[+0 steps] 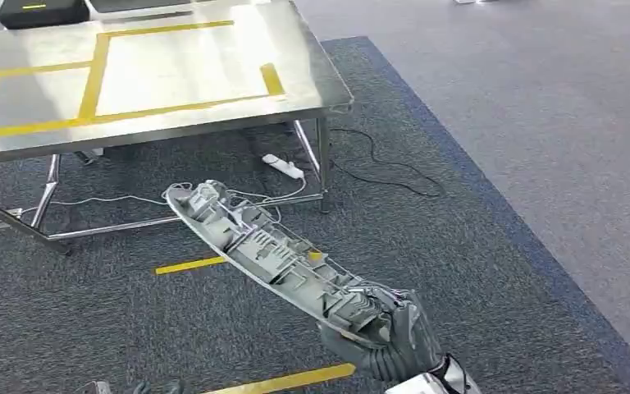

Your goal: Take the parts from the cabinet and place them on the table.

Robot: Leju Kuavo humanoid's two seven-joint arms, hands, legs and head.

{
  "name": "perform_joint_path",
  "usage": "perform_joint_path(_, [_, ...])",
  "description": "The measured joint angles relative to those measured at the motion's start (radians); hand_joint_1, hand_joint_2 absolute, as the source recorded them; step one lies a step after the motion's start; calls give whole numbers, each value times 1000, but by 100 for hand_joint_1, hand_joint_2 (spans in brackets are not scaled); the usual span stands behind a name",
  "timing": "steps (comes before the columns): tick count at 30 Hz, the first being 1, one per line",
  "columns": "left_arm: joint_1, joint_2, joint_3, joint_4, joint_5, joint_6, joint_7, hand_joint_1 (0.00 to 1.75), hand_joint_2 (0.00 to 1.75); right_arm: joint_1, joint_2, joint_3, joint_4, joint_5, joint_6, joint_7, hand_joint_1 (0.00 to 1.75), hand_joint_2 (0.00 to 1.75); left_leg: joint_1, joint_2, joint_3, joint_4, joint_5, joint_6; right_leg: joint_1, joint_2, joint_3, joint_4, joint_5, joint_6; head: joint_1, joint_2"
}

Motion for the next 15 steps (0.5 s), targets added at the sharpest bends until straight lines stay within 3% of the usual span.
perform_joint_path(1, [4, 0, 0, 0, -1, 0, 0, 0, 175, 1, 0, 0, 0, 0, 0, 1, 175, 175, 2, 1, -24, 12, 4, -2, 0, -4, 15, 0, -11, 1, 0, 0])
perform_joint_path(2, [5, 0, 0, 0, -2, 0, 0, 0, 175, 1, 0, 0, 0, 2, 0, 1, 175, 175, 3, 2, -26, -12, 28, -1, 0, -8, 28, 0, -21, 3, 0, 0])
perform_joint_path(4, [5, 0, 0, 0, -3, 0, 1, 0, 175, 1, 0, 3, 0, 3, -1, 1, 175, 175, 3, 14, 5, -147, 137, 4, 0, -22, 63, 0, -45, 8, 0, 0])
perform_joint_path(5, [5, 0, 0, 0, -3, 0, 1, 0, 175, 1, 0, 5, 0, 3, -2, 1, 175, 175, 0, 37, 20, -225, 206, 13, 0, -31, 80, -1, -61, 15, -1, 0])
perform_joint_path(6, [5, 0, 0, 0, -3, 0, 3, 0, 175, 1, -1, 6, 1, 4, -2, 1, 175, 175, -14, 71, 12, -222, 193, 19, 2, -38, 91, -2, -70, 22, 2, 0])
perform_joint_path(7, [1, -1, 0, 0, -5, 0, 4, 0, 175, 0, -2, 6, 0, 4, -4, 0, 175, 175, -18, 75, 10, -244, 182, 27, 6, -43, 91, -3, -74, 29, -7, 0])
perform_joint_path(8, [2, 0, 0, 0, -5, 0, 7, 0, 175, -2, -2, 9, 0, 5, -4, 1, 175, 175, -20, 69, 8, -239, 201, 38, 8, -56, 93, -11, -80, 37, 1, 0])
perform_joint_path(10, [3, 0, 1, 0, -4, 0, 7, 0, 175, -3, -2, 10, 0, 4, -5, 1, 175, 175, -13, 44, 19, -249, 196, 48, 8, -61, 112, 0, -75, 44, 1, 0])
perform_joint_path(11, [3, 0, 1, 0, -4, 0, 7, 0, 175, -4, -2, 10, 0, 4, -5, 2, 175, 175, -7, 35, 35, -259, 196, 51, 5, -40, 91, 25, -76, 48, 2, 0])
perform_joint_path(12, [1, 0, 1, 0, -4, 0, 7, 0, 175, -4, -4, 11, 0, 5, -5, 2, 175, 175, -6, 27, 42, -260, 193, 56, 3, -6, 63, 80, -75, 51, 6, 0])
perform_joint_path(13, [-3, 0, 1, 0, -4, 0, 7, 0, 175, -5, -6, 13, 0, 5, -5, 0, 175, 175, -4, 15, 44, -261, 188, 61, 2, 11, 13, 158, -91, 55, 8, 0])
perform_joint_path(15, [-3, -2, 1, 0, -4, 0, 7, 0, 175, -4, -10, 14, 0, 5, -5, 0, 175, 175, -5, -6, 54, -261, 175, 65, 0, 19, -80, 278, -164, 61, 9, 0])
